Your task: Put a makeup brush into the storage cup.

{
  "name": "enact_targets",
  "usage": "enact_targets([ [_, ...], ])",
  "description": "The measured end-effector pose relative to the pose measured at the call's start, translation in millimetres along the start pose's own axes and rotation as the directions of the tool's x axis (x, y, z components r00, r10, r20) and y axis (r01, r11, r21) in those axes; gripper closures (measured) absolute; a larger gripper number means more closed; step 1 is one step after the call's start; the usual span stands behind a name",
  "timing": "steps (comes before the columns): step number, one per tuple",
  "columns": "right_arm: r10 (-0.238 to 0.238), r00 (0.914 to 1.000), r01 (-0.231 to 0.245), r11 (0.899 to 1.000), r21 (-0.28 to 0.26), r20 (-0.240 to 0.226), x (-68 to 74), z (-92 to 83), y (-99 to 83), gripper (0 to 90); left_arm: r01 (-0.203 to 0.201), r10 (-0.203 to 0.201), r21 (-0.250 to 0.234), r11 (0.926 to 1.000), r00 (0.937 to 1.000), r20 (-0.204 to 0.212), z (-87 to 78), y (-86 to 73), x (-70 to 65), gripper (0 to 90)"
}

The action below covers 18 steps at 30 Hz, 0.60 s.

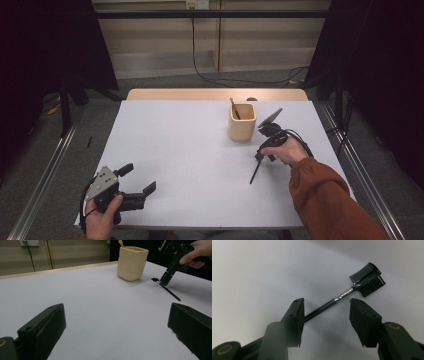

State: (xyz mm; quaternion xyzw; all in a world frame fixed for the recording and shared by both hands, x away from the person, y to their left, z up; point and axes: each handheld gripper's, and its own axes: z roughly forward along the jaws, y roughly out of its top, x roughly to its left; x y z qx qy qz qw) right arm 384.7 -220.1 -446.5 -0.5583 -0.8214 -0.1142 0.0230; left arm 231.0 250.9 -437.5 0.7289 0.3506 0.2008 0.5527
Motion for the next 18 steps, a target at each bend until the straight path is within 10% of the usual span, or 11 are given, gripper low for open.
enact_targets([
  [18, 0.021, 0.9981, -0.021, 1.0, 0.009, 0.059, 2.3, 5.1, 3.0, 65.0, -0.002, 0.002, 0.01, 0.9999, 1.0, -0.008, -0.2, -0.8, 0.6, 1.9],
])
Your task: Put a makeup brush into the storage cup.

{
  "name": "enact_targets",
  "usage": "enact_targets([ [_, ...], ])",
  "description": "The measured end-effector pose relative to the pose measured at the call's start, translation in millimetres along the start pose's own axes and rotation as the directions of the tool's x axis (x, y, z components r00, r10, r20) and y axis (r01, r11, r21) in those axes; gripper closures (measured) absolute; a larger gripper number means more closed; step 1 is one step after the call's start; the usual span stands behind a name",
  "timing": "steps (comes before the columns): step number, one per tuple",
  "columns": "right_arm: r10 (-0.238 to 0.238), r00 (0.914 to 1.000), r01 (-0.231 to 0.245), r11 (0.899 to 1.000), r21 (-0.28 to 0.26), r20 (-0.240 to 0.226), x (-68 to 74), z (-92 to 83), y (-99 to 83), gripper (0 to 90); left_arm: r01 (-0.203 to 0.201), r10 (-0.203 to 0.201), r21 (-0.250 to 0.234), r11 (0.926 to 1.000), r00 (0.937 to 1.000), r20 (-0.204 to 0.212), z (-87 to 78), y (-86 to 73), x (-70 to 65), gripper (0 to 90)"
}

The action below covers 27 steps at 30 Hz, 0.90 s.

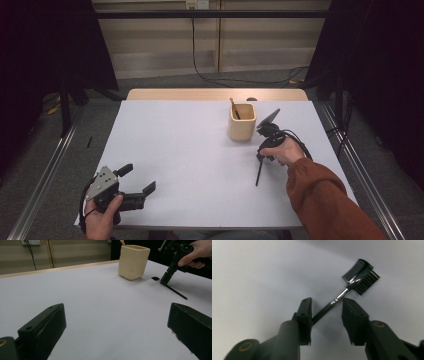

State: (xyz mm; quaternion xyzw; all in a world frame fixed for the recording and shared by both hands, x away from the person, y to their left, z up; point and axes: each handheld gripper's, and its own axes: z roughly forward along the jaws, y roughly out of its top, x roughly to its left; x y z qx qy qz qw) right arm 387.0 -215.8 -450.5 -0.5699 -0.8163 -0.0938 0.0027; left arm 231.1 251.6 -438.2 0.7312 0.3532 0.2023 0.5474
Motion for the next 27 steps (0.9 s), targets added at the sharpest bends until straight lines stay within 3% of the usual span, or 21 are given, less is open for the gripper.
enact_targets([
  [3, 0.001, 1.0, -0.001, 1.0, 0.0, 0.007, -3.1, -0.2, -0.3, 72.5, 0.0, 0.0, 0.0, 1.0, 1.0, 0.001, -0.1, -0.1, 0.0, 1.9],
  [21, -0.092, 0.9945, 0.091, 0.996, 0.023, 0.05, 0.2, 0.7, 1.5, 82.1, 0.003, -0.003, 0.0, 1.0, 1.0, 0.002, -0.1, -0.4, -0.1, 1.9],
  [27, -0.087, 0.9952, 0.086, 0.996, 0.024, 0.045, -1.2, 0.5, 1.6, 85.6, 0.005, -0.005, 0.0, 1.0, 1.0, 0.0, 0.0, -0.4, 0.1, 1.9],
])
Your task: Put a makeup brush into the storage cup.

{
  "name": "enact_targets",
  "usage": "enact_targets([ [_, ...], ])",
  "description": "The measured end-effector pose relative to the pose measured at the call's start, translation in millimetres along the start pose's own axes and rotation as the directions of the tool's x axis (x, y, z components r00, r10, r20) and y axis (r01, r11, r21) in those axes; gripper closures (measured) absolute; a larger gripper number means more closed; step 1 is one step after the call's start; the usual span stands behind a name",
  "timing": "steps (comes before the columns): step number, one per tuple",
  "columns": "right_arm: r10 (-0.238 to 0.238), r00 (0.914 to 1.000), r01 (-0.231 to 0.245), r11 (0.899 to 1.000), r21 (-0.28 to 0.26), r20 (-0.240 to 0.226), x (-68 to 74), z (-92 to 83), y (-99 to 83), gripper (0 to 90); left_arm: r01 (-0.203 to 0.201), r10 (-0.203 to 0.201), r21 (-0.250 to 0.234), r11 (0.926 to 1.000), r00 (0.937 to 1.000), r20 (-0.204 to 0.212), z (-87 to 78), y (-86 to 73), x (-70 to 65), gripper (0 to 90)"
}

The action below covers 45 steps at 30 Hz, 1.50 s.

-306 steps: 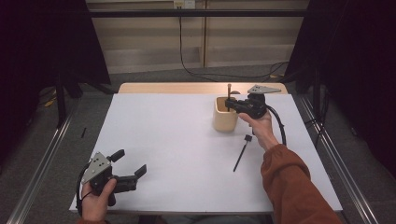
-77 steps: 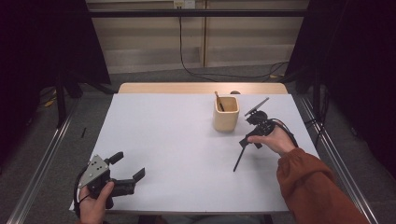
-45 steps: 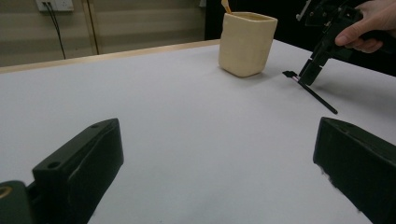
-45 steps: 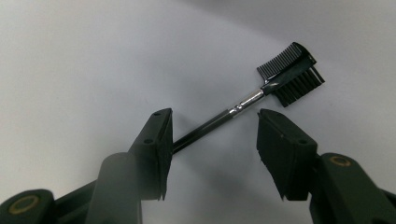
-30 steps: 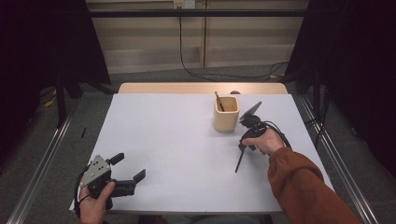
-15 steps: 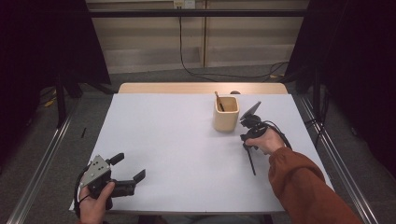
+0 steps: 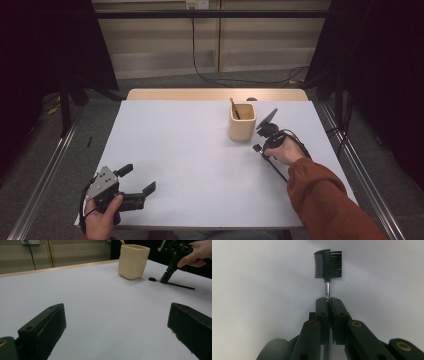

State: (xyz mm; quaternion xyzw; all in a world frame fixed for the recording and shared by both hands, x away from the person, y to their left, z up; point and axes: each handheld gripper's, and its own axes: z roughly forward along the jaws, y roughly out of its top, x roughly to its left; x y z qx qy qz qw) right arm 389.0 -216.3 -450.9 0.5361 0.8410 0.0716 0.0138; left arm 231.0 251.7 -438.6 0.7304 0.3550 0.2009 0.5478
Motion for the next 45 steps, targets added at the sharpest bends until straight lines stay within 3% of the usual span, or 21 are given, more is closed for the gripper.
enact_targets([
  [11, -0.027, 0.9995, 0.027, 1.0, -0.007, -0.018, -3.0, -1.1, -0.7, 85.8, 0.003, -0.003, -0.001, 1.0, 1.0, -0.004, 0.4, -0.1, 1.4, 1.9],
  [17, -0.035, 0.9985, 0.033, 0.999, -0.037, -0.043, -7.1, -3.6, -5.3, 85.8, 0.002, -0.002, -0.002, 1.0, 1.0, -0.004, 0.5, 0.0, 1.3, 1.9],
  [22, -0.016, 0.9983, 0.011, 0.996, -0.086, -0.056, -10.6, -11.0, -10.2, 85.8, 0.008, -0.008, -0.007, 0.9999, 0.9998, -0.015, -0.2, 0.1, 1.8, 1.8],
  [29, -0.028, 0.9964, 0.016, 0.988, -0.151, -0.08, -11.4, -23.3, -17.3, 85.7, 0.009, -0.009, -0.008, 0.9999, 0.9998, -0.016, -0.2, 0.1, 1.9, 1.8],
  [36, -0.047, 0.9915, 0.013, 0.964, -0.267, -0.121, -15.9, -36.3, -28.1, 85.8, 0.003, -0.003, -0.005, 1.0, 0.9999, -0.015, -0.2, 0.2, 1.7, 1.8],
  [42, -0.053, 0.9902, 0.008, 0.944, -0.33, -0.129, -16.8, -47.5, -33.7, 85.8, 0.002, -0.003, -0.005, 1.0, 0.9999, -0.015, -0.2, 0.2, 1.8, 1.8],
  [45, -0.05, 0.9902, 0.003, 0.941, -0.339, -0.13, -17.3, -48.6, -35.4, 85.8, 0.003, -0.003, -0.006, 1.0, 0.9999, -0.015, -0.1, 0.1, 1.7, 1.8],
])
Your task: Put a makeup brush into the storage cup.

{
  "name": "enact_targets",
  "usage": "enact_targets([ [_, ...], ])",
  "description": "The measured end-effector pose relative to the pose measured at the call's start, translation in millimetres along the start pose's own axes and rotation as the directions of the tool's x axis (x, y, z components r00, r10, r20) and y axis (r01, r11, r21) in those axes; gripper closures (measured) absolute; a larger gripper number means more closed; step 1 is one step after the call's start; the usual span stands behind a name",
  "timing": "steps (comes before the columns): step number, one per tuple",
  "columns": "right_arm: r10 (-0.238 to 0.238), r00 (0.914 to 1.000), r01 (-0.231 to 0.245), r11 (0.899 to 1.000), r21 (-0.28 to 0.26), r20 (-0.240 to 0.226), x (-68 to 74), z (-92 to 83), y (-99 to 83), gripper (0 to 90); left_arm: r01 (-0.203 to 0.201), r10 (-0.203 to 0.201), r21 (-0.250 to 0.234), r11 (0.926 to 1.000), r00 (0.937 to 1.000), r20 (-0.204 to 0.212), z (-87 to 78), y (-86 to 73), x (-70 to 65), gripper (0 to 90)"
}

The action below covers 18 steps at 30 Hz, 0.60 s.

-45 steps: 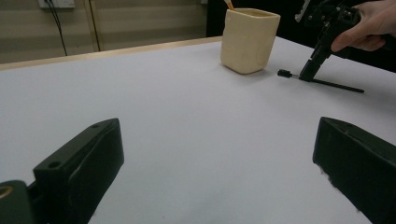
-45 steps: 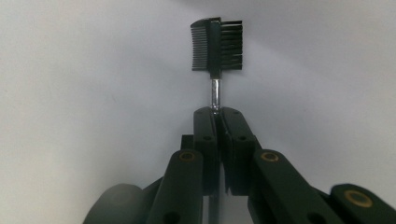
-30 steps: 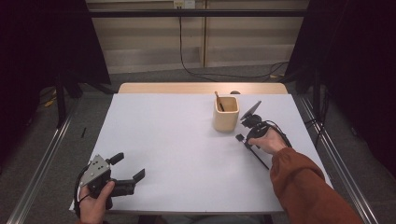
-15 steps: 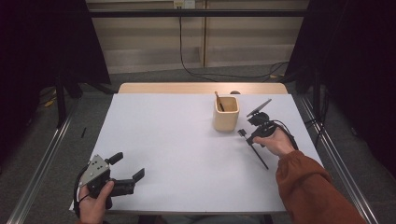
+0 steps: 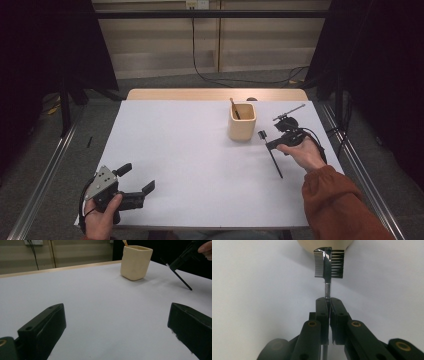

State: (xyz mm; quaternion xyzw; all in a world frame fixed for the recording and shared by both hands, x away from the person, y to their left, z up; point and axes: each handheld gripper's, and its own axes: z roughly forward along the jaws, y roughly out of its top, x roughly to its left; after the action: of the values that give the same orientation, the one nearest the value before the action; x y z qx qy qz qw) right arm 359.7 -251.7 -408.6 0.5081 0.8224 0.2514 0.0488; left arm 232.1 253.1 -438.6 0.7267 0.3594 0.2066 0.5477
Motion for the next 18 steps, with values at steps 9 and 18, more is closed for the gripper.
enact_targets([
  [9, -0.05, 0.9988, 0.05, 0.994, 0.098, -0.005, 4.5, 31.0, -1.7, 85.8, 0.003, -0.003, 0.001, 1.0, 1.0, -0.001, -0.2, -0.1, 0.1, 1.8],
  [18, -0.066, 0.9978, 0.065, 0.986, 0.156, -0.001, 6.5, 49.9, -2.0, 85.8, 0.003, -0.003, 0.0, 1.0, 1.0, 0.0, -0.4, 0.0, 0.1, 1.8],
])
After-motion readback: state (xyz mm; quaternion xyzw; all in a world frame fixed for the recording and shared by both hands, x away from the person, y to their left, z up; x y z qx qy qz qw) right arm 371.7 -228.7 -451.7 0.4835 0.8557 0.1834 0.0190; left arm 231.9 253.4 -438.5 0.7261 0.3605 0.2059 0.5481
